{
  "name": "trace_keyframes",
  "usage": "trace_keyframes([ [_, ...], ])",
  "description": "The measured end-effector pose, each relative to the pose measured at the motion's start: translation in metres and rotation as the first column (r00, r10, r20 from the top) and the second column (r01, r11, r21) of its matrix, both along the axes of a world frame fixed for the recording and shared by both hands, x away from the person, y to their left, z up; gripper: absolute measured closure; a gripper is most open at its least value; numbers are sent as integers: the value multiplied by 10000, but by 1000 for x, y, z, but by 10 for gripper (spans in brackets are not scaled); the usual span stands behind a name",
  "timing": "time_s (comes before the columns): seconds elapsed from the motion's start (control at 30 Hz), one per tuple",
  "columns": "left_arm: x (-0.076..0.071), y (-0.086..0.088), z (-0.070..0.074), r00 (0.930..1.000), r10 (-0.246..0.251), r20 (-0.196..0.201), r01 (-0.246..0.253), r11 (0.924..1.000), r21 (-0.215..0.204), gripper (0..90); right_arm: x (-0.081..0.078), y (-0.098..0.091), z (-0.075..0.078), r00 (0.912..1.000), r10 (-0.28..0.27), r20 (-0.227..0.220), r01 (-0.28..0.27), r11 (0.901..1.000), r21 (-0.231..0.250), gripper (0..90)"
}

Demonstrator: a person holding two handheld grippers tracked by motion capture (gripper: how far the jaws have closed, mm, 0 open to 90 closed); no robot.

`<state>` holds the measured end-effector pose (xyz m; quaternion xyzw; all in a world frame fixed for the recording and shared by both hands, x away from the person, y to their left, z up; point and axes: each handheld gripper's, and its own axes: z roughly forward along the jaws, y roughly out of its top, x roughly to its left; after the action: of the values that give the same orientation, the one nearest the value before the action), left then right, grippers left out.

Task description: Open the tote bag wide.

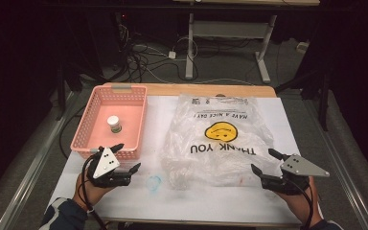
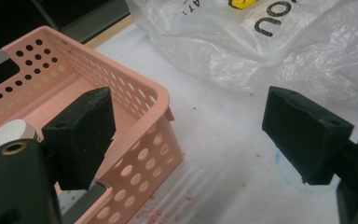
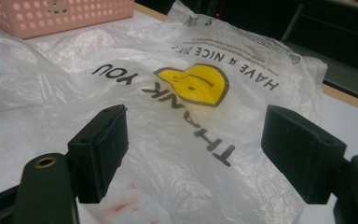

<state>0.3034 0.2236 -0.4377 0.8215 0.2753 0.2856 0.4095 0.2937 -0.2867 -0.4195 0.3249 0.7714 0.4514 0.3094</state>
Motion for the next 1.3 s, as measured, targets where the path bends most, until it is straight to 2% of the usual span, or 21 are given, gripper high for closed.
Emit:
trace_keyframes([
  [0.4, -3, 3, -3, 9999, 150, -59, -149, 9997, 194, 179, 7, 5, 0, 9998, 188, 15, -188, 9997, -121, 239],
  [0.6, -8, 4, -3, 9997, 225, -7, -225, 9994, 261, 182, 13, 3, 3, 10000, 2, 95, -1, 9999, -122, 251],
  [0.63, -8, 5, -3, 9997, 256, 3, -256, 9993, 267, 182, 19, 0, 7, 9996, -106, 267, 110, 9999, -133, 265],
  [0.7, -7, 5, -3, 9996, 287, -15, -286, 9993, 225, 182, 22, -1, 9, 9993, -189, 321, 195, 9997, -169, 272],
  [0.73, -7, 5, -3, 9995, 307, -5, -307, 9992, 244, 182, 30, -5, 15, 9979, -496, 409, 502, 9987, -127, 305],
  [0.83, -3, 3, -4, 9997, 229, -23, -228, 9995, 240, 182, 49, -12, 23, 9964, -757, 393, 766, 9968, -218, 329],
  [0.9, -1, 2, -4, 9998, 184, -2, -184, 9993, 319, 182, 67, -16, 27, 9936, -1027, 477, 1049, 9935, -439, 342],
  [0.97, 2, 0, -3, 9999, 139, 40, -140, 9992, 373, 182, 89, -19, 28, 9922, -1231, 206, 1240, 9911, -492, 343],
  [1.0, 4, -1, -3, 9999, 135, 100, -140, 9989, 450, 182, 89, -19, 28, 9922, -1231, 206, 1240, 9911, -492, 343],
  [1.03, 7, -1, -4, 9999, 119, 47, -121, 9990, 437, 182, 113, -20, 27, 9896, -1437, -9, 1434, 9878, -602, 347],
  [1.07, 7, -1, -4, 9999, 119, 47, -121, 9990, 437, 182, 113, -20, 27, 9896, -1437, -9, 1434, 9878, -602, 347],
  [1.1, 9, -1, -6, 9999, 156, -14, -156, 9987, 484, 182, 135, -19, 24, 9867, -1603, -270, 1581, 9849, -701, 347],
  [1.13, 9, -1, -6, 9999, 156, -14, -156, 9987, 484, 182, 135, -19, 24, 9867, -1603, -270, 1581, 9849, -701, 347],
  [1.17, 11, 0, -7, 9999, 154, -75, -151, 9989, 448, 182, 156, -18, 21, 9836, -1732, -506, 1698, 9834, -644, 352],
  [1.2, 12, 1, -8, 9998, 182, -103, -176, 9987, 473, 182, 156, -18, 21, 9836, -1732, -506, 1698, 9834, -644, 352],
  [1.23, 15, 1, -8, 9997, 231, -93, -227, 9989, 403, 182, 176, -17, 16, 9774, -1931, -859, 1873, 9797, -712, 356],
  [1.27, 15, 1, -8, 9997, 231, -93, -227, 9989, 403, 182, 186, -16, 13, 9722, -2139, -955, 2060, 9748, -855, 362],
  [1.3, 16, 1, -8, 9997, 221, -88, -217, 9989, 409, 182, 186, -16, 13, 9722, -2139, -955, 2060, 9748, -855, 362],
])
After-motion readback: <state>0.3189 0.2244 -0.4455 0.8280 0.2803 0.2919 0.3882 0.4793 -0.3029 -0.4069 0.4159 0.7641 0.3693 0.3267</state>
